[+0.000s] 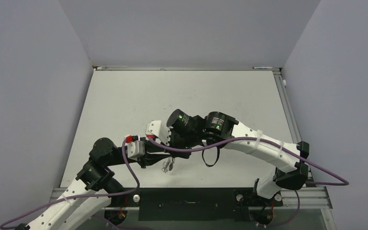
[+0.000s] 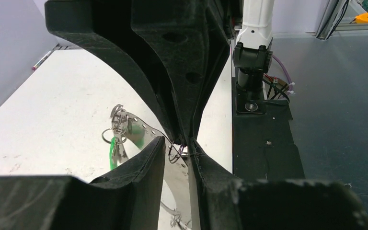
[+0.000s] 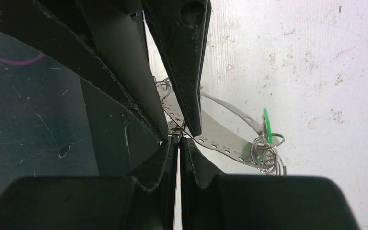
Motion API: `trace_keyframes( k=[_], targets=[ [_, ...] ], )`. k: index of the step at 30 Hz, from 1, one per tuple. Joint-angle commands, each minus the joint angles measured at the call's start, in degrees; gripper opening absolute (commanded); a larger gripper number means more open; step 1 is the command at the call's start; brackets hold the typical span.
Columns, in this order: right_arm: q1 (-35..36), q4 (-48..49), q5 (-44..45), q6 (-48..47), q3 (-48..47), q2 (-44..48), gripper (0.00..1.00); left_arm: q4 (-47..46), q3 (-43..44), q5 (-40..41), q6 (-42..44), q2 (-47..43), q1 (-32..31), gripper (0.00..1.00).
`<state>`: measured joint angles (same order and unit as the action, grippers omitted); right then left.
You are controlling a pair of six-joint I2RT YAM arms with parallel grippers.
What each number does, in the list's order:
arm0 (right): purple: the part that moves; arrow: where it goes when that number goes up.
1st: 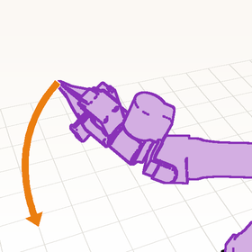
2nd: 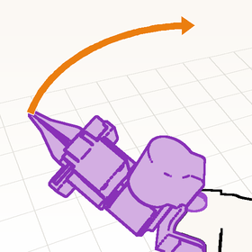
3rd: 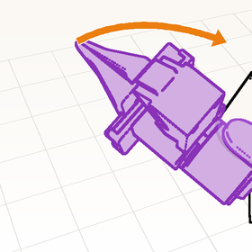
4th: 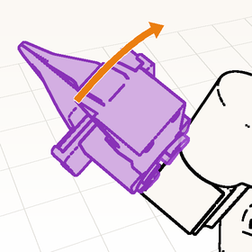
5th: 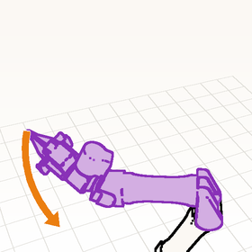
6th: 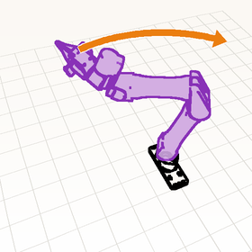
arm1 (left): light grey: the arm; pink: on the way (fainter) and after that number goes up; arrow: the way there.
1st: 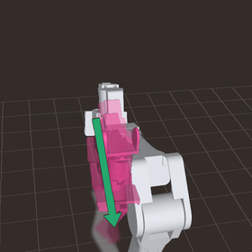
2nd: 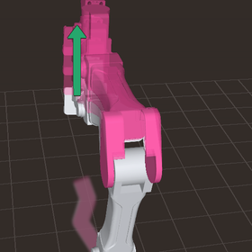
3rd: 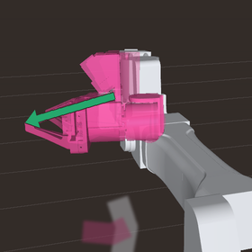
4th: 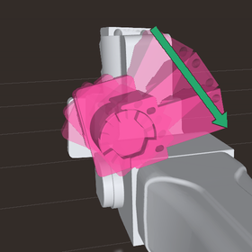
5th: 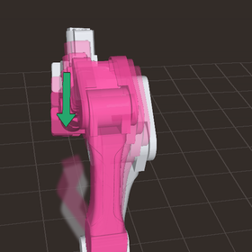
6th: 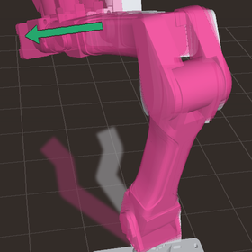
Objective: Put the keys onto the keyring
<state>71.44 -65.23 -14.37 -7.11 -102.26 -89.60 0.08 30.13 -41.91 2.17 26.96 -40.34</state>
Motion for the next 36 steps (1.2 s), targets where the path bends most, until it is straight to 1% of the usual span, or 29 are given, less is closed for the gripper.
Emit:
trace_keyframes(
  k=[1,4,9,15,17,20,23,28,30,31,33,34,36],
  targets=[
    [0.7,1.8,0.2,-0.9,-3.0,3.0,0.05,-2.6,-0.2,-1.4,-0.8,0.3,0.2,0.2],
    [1.0,1.9,0.1,-1.0,-3.0,3.3,0.05,-2.6,-0.2,-1.8,-0.8,0.7,0.1,0.19],
    [1.1,2.0,0.2,-1.1,-3.3,3.6,0.05,-2.6,-0.2,-2.2,-1.0,1.0,0.0,0.14],
    [1.2,2.3,-0.3,-1.2,-3.4,4.2,0.05,-2.5,-0.4,-1.8,-1.0,0.9,-0.1,0.13],
    [1.2,2.2,-0.5,-1.2,-3.2,4.0,0.05,-2.6,-0.4,-1.9,-1.1,1.0,-0.1,0.1],
    [1.2,2.4,-0.6,-1.3,-2.9,4.0,0.05,-2.9,-0.4,-2.1,-1.4,1.2,-0.1,0.0],
    [1.3,2.8,-0.6,-1.4,-2.9,4.0,0.05,-3.3,-0.5,-2.8,-1.8,1.0,-0.1,0.0],
    [1.3,4.6,0.0,-1.2,-3.1,4.5,0.05,-1.6,0.7,0.7,-2.7,-0.7,0.6,0.0],
    [1.2,6.1,1.0,-0.5,-3.0,5.1,0.1,-3.9,0.5,-0.2,-5.7,-1.4,1.3,0.0],
    [1.2,7.0,1.6,-0.1,-2.9,5.5,0.2,-5.7,0.1,-0.4,-7.4,-1.9,1.8,0.0],
    [1.3,9.2,2.4,0.5,-2.4,6.6,0.34,-10.2,-1.0,-0.5,-11.4,-3.4,2.6,0.0],
    [1.3,10.4,2.9,0.8,-2.0,7.5,0.39,-12.1,-1.6,-0.2,-13.2,-4.1,2.9,0.0],
    [1.3,13.5,4.0,1.2,-0.9,9.8,0.42,-16.1,-3.0,0.4,-16.4,-5.6,3.2,0.0]
  ],
)
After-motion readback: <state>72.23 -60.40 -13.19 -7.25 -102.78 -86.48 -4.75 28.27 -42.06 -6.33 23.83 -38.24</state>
